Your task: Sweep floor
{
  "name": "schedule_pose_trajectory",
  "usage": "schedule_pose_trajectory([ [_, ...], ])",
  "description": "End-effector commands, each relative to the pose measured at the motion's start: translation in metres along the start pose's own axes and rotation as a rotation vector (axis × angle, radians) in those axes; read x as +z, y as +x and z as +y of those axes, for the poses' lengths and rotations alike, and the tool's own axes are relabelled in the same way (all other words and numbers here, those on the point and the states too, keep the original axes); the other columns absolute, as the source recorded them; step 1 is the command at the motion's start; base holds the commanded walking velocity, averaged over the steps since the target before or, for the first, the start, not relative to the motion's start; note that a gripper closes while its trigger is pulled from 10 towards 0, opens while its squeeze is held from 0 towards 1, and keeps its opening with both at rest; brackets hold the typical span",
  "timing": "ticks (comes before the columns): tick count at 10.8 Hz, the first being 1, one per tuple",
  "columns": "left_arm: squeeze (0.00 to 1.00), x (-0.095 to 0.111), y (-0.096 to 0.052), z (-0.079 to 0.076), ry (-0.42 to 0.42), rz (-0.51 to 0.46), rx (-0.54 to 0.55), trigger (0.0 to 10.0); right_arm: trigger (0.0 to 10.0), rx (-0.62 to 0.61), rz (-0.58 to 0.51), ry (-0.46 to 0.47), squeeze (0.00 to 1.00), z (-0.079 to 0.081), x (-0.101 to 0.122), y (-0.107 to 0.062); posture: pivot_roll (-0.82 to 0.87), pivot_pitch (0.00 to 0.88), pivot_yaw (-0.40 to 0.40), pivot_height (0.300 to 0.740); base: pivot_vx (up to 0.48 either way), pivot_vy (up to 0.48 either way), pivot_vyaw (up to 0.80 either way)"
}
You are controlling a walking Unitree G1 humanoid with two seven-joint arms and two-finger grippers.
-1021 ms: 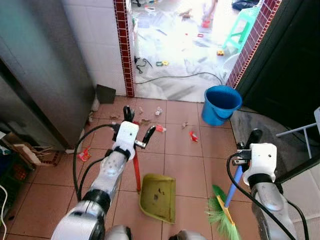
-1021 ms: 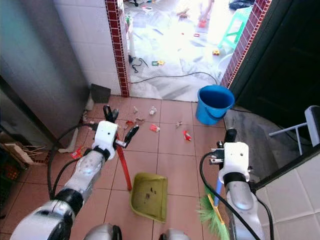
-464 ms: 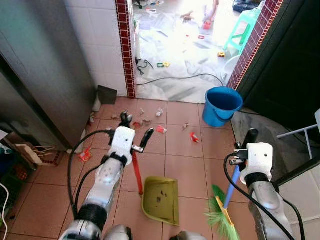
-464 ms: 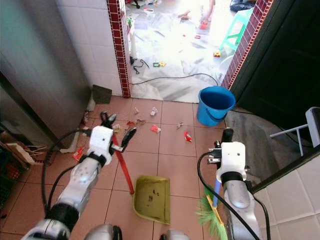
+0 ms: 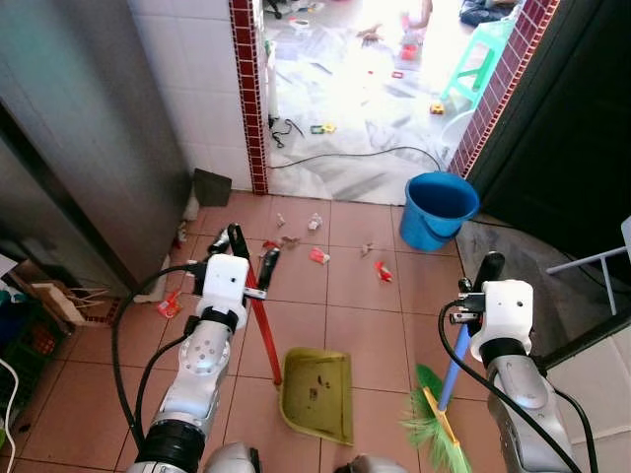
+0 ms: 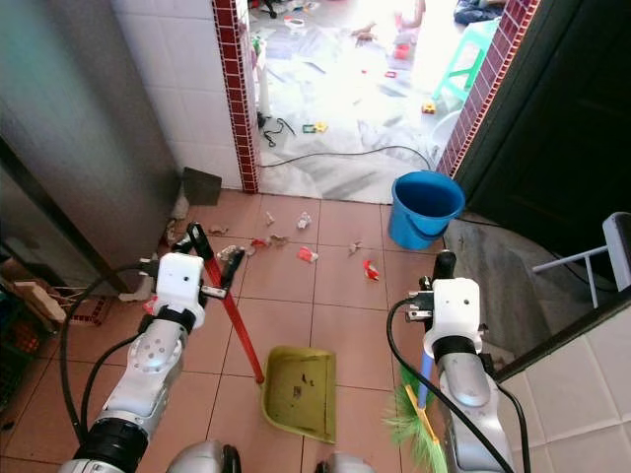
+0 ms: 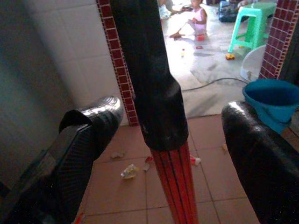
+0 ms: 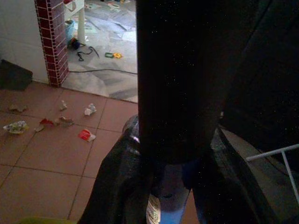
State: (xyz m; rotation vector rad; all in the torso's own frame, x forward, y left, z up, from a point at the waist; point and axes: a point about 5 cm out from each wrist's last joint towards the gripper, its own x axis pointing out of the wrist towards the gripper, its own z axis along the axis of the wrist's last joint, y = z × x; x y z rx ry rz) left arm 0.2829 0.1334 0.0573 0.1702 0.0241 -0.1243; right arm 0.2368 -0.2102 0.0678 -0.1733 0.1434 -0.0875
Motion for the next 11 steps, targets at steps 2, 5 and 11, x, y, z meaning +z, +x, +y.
schedule_pose_trajectory([
  [2,1.00,0.008,-0.002,-0.002,-0.012,-0.028,0.007,10.0,10.0,0.026,-0.016,0.014,0.00,0.004,0.001,0.003,-0.08,0.000,-0.036,0.740,0.000,0.000,0.00],
  [5,1.00,0.024,-0.020,-0.003,-0.087,-0.082,-0.024,10.0,10.0,0.029,-0.017,0.012,0.00,0.003,0.001,0.004,-0.07,0.000,-0.036,0.740,0.000,0.000,0.00],
  [11,0.00,0.027,-0.056,0.009,-0.087,-0.013,0.019,10.0,10.0,0.079,-0.017,0.008,0.00,0.009,0.000,0.013,0.00,0.000,-0.057,0.740,0.000,0.000,0.00],
])
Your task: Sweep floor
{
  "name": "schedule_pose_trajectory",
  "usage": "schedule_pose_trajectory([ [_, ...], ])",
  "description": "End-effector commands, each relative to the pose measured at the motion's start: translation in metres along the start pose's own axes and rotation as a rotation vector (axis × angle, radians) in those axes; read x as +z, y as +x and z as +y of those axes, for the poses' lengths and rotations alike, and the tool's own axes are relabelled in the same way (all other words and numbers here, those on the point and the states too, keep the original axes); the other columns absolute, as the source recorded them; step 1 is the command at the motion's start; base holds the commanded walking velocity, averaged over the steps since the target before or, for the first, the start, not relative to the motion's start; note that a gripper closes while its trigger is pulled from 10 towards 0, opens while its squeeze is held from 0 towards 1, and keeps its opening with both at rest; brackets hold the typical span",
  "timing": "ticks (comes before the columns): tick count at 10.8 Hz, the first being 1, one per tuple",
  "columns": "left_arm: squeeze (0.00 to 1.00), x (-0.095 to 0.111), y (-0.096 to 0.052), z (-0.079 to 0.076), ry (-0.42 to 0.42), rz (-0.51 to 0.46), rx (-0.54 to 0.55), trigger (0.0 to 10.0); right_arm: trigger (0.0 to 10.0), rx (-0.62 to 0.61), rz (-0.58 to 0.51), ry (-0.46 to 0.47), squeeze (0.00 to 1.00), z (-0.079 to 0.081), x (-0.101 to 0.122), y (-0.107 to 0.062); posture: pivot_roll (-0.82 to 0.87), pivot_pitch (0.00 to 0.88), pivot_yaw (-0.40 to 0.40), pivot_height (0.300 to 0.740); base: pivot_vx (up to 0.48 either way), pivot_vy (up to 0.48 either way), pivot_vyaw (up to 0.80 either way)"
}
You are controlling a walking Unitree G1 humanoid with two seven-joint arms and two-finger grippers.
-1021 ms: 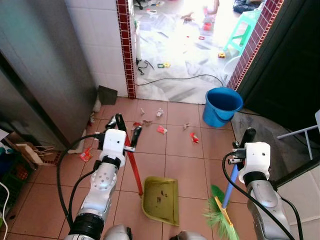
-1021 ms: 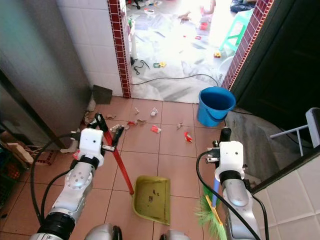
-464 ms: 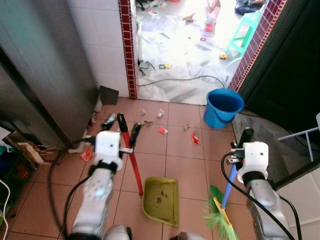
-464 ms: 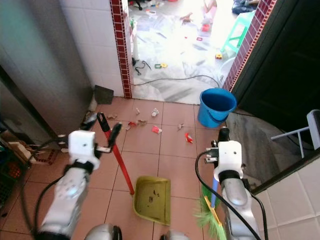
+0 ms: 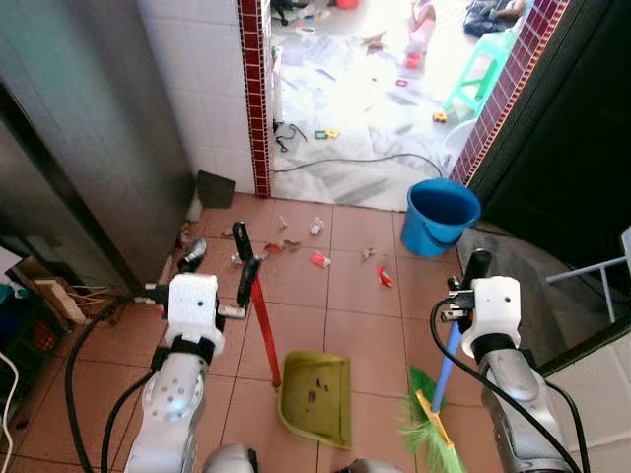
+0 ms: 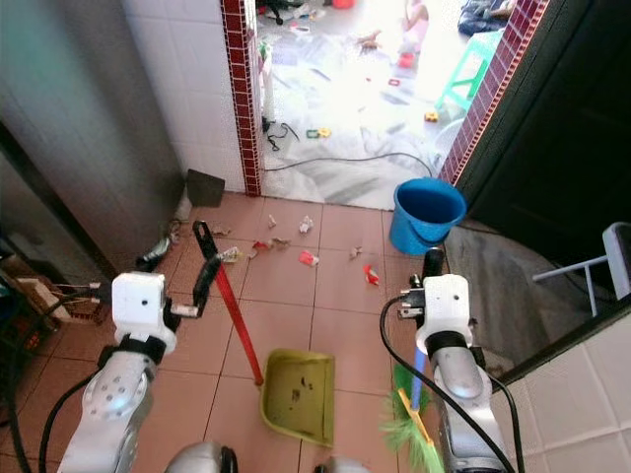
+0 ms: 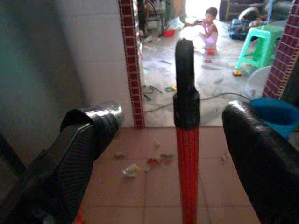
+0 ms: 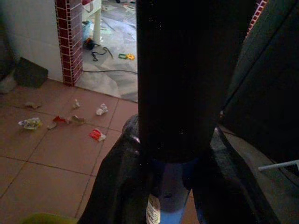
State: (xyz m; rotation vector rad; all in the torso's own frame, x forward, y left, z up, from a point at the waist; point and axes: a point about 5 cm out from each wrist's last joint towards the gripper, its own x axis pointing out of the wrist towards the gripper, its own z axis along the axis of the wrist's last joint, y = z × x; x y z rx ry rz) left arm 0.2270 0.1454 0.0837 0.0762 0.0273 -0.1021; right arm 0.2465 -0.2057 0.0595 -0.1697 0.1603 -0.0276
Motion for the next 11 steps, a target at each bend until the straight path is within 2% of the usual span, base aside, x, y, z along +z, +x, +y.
schedule_pose_trajectory([
  [1,0.00,0.002,-0.004,-0.005,-0.013,0.006,-0.031,10.0,10.0,0.029,-0.026,0.008,0.00,0.003,0.005,0.003,0.01,0.000,-0.060,0.740,0.000,0.000,0.00],
  [4,0.00,-0.004,-0.011,-0.006,0.001,0.038,-0.074,10.0,10.0,0.026,-0.025,0.015,0.00,0.001,0.005,0.002,0.01,0.000,-0.048,0.740,0.000,0.000,0.00],
  [7,0.00,-0.001,0.003,-0.010,0.023,0.003,-0.063,10.0,10.0,-0.005,-0.062,0.011,0.00,-0.009,0.016,0.015,-0.01,0.000,-0.059,0.740,0.000,0.000,0.00],
  [8,0.00,0.002,0.006,-0.011,0.046,-0.025,-0.060,10.0,10.0,-0.002,-0.068,0.009,0.00,-0.009,0.020,0.016,-0.01,0.000,-0.072,0.740,0.000,0.000,0.00],
  [9,0.00,0.007,0.008,-0.012,0.026,-0.039,-0.060,10.0,10.0,0.033,-0.078,-0.001,0.00,-0.006,0.025,0.017,-0.03,0.000,-0.077,0.740,0.000,0.000,0.00],
  [11,0.00,0.002,0.010,-0.019,0.035,-0.011,-0.095,10.0,10.0,0.022,-0.084,-0.007,0.00,-0.008,0.027,0.017,-0.05,0.000,-0.063,0.740,0.000,0.000,0.00],
])
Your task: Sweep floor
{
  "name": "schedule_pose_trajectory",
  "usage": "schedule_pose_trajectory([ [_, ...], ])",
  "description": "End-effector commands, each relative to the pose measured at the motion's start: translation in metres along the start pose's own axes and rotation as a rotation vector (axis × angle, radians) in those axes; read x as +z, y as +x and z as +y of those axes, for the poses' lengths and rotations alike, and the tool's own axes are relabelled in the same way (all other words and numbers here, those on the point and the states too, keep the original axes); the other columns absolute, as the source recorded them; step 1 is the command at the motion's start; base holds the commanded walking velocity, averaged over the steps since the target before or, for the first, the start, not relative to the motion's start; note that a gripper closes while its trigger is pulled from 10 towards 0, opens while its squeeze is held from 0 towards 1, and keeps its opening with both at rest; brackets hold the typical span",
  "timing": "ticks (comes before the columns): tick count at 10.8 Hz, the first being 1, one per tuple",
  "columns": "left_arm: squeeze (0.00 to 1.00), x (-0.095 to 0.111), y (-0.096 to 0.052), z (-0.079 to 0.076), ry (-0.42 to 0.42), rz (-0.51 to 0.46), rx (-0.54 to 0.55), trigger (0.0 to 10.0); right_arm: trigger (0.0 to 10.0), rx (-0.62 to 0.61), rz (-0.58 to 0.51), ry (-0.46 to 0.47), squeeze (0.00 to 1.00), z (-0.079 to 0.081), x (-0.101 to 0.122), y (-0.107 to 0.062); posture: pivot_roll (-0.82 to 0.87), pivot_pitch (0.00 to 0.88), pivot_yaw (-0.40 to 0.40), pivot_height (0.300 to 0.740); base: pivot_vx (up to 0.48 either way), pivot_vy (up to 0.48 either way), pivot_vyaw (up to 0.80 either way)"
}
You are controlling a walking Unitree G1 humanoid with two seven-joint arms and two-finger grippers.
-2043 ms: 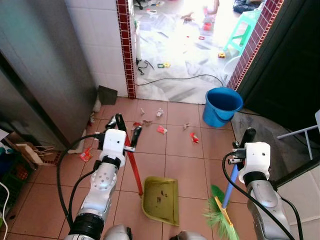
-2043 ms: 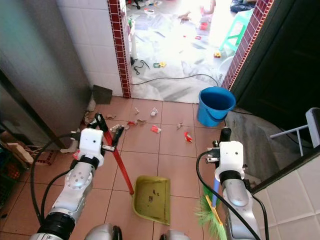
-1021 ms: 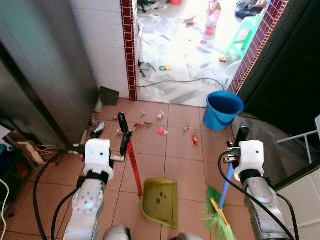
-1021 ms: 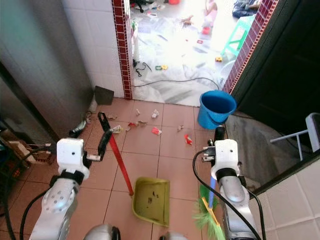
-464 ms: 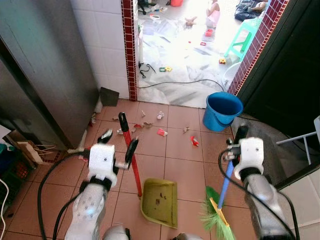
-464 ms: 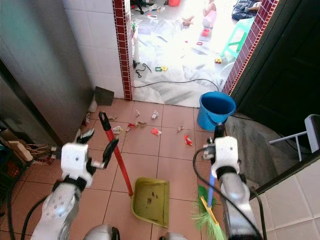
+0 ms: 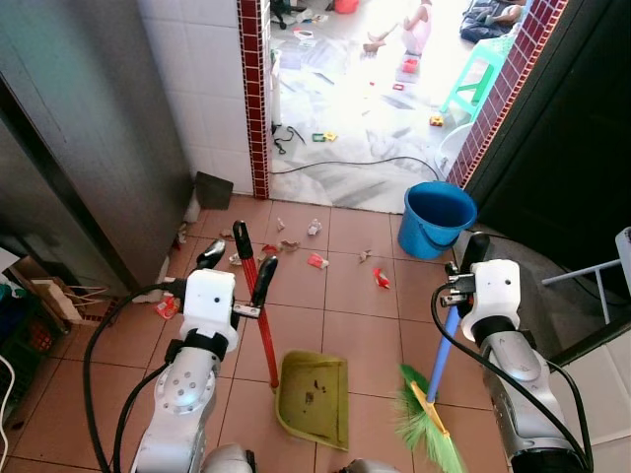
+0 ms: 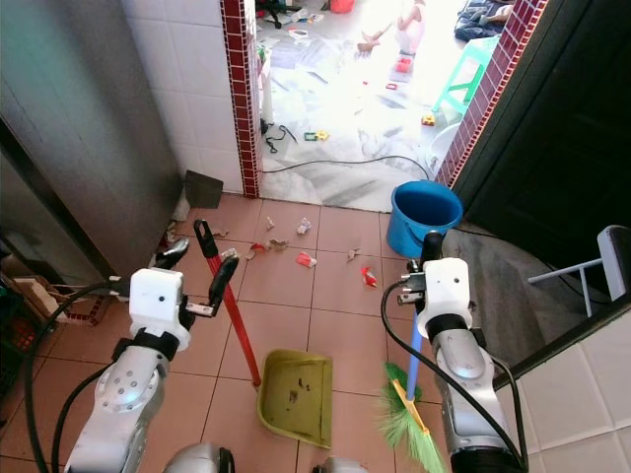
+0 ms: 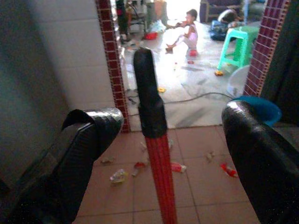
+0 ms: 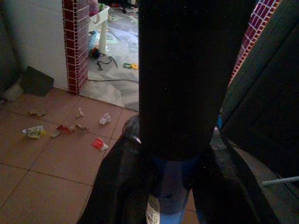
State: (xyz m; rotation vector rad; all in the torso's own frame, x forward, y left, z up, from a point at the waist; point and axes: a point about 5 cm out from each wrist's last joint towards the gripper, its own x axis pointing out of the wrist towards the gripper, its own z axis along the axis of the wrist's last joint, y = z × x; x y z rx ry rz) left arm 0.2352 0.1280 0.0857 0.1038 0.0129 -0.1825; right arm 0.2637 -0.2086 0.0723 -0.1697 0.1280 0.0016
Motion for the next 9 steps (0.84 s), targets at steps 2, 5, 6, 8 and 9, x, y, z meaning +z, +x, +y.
schedule_pose_trajectory([
  [2,0.00,0.005,0.008,-0.004,0.002,-0.015,-0.047,10.0,10.0,-0.028,-0.054,0.008,0.00,-0.002,0.010,0.002,-0.04,0.000,-0.038,0.740,0.000,0.000,0.00],
  [5,0.00,0.009,0.014,0.000,0.005,-0.022,-0.045,10.0,10.0,-0.014,-0.066,0.012,0.00,0.003,0.015,0.010,-0.03,0.000,-0.050,0.740,0.000,0.000,0.00],
  [6,0.00,0.010,0.014,0.000,-0.003,-0.026,-0.026,10.0,10.0,-0.016,-0.067,0.008,0.00,0.000,0.016,0.012,-0.03,0.001,-0.054,0.740,0.000,0.000,0.00],
  [8,0.00,0.010,0.014,0.002,-0.003,-0.023,0.014,10.0,10.0,-0.017,-0.069,0.003,0.00,0.000,0.017,0.013,-0.03,0.015,-0.065,0.740,0.000,0.000,0.00],
  [9,0.00,0.010,0.014,0.002,-0.005,-0.022,0.019,10.0,10.0,-0.016,-0.068,0.002,0.00,0.000,0.017,0.013,-0.03,0.016,-0.066,0.740,0.000,0.000,0.00],
])
